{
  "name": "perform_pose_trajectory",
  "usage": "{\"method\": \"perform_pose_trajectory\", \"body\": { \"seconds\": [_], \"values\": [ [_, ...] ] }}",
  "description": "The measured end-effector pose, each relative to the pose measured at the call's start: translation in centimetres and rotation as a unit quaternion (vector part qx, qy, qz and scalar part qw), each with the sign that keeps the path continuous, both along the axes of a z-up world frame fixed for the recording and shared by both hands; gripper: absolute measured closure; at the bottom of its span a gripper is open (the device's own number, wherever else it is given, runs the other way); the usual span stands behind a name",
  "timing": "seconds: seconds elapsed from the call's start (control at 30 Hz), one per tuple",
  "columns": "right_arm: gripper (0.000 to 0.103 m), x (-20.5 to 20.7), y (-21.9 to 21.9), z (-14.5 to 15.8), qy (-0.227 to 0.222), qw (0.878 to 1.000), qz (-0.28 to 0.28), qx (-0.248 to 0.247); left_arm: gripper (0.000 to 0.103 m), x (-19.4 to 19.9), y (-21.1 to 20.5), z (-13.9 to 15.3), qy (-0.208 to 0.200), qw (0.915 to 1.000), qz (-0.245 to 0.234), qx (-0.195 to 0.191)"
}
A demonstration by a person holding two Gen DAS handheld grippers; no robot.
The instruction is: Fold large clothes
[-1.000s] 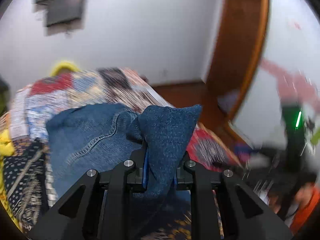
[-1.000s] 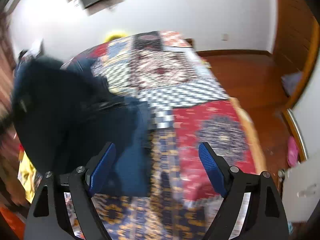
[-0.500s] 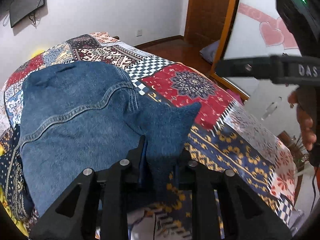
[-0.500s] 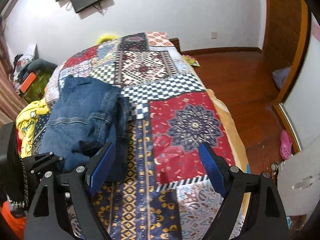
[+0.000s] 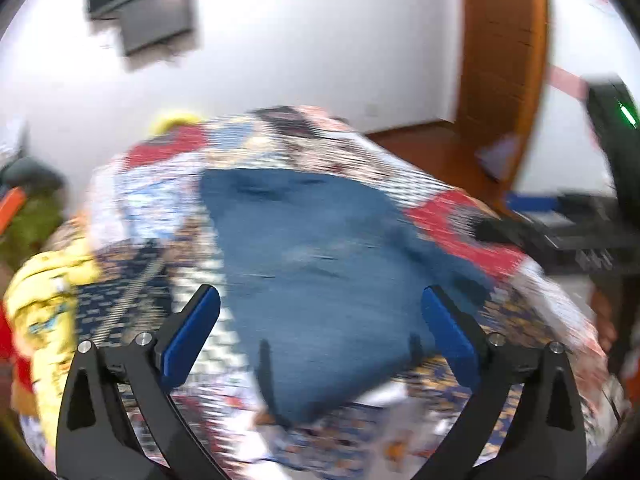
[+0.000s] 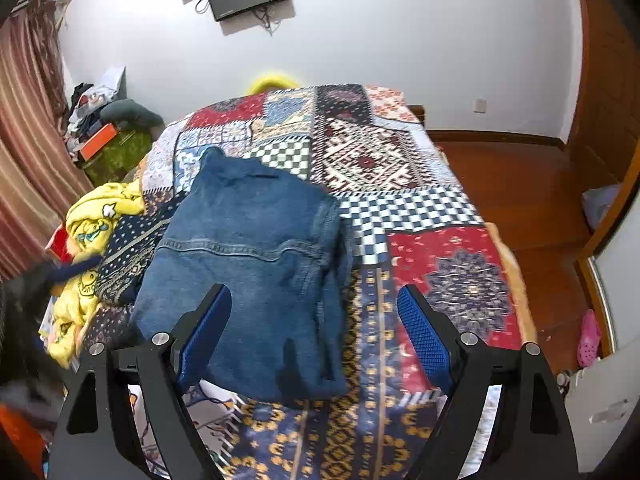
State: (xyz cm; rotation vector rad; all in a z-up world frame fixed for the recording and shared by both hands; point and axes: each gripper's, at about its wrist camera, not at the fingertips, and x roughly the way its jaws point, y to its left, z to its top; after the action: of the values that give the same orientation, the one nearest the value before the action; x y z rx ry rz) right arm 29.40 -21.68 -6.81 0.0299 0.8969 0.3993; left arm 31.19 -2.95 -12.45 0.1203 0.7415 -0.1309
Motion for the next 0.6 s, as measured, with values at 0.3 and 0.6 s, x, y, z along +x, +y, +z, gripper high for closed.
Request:
{"method": "perform_pose_trajectory", "body": {
  "seconds": [0.3,0.6],
  "values": [
    [0.020,1.5,2.6,-5.8,0.063,0.997,0.013,-0.050,0.002,3.4,4.5,-6.1,0.106,0.9920,0.069,-0.007],
    [0.019,0.7,-2.3,-7.6,0.098,0.995,-0.007,-0.022,0.001,-0.6,5.8,-8.5,0.120,0.9900,0.055,-0.049]
  ]
}}
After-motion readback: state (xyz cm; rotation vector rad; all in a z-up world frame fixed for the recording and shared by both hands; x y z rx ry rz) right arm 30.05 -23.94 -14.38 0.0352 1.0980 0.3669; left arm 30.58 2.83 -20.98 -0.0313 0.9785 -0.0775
